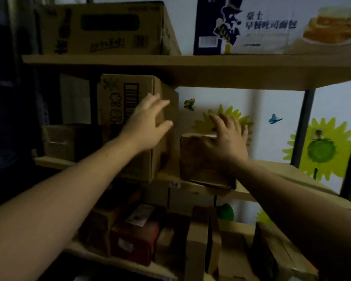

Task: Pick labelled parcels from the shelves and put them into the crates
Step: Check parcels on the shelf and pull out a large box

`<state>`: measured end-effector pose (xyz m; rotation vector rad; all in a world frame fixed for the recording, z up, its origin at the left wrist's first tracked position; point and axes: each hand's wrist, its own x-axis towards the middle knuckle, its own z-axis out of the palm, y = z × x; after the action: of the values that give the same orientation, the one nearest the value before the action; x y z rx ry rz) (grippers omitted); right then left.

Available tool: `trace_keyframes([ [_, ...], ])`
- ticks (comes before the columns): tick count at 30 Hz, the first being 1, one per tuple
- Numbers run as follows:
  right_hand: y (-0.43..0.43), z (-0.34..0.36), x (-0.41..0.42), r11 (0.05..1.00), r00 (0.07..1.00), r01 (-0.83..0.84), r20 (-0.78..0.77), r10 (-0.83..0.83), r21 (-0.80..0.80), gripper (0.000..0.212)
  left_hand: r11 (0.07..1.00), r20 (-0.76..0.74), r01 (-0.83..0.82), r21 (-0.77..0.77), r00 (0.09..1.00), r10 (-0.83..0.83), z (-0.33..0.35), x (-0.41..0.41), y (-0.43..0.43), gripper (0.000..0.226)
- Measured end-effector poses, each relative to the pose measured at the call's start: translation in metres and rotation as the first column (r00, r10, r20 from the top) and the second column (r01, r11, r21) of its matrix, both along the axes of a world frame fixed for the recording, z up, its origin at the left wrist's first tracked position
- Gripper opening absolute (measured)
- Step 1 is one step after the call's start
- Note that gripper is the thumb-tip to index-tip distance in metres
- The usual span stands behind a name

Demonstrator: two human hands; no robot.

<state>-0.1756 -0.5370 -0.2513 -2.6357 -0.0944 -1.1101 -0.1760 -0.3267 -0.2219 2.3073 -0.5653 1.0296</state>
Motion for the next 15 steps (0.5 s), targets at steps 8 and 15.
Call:
trace_keyframes([
  [8, 0.015, -0.001, 0.017, 0.945, 0.906, 0.255, -0.291, -0.308, -0.206, 0.045, 0.99, 0.007, -0.096, -0.106, 0.995, 0.097, 0.033, 0.031, 0.126, 0.066],
  [15, 0.028, 0.008, 0.018, 0.922, 0.86, 0.36, -0.333, -0.387, -0.143, 0.082, 0.977, -0.095, 0.104, -0.184, 0.988, -0.123, 0.042, 0.06, 0.153, 0.08],
])
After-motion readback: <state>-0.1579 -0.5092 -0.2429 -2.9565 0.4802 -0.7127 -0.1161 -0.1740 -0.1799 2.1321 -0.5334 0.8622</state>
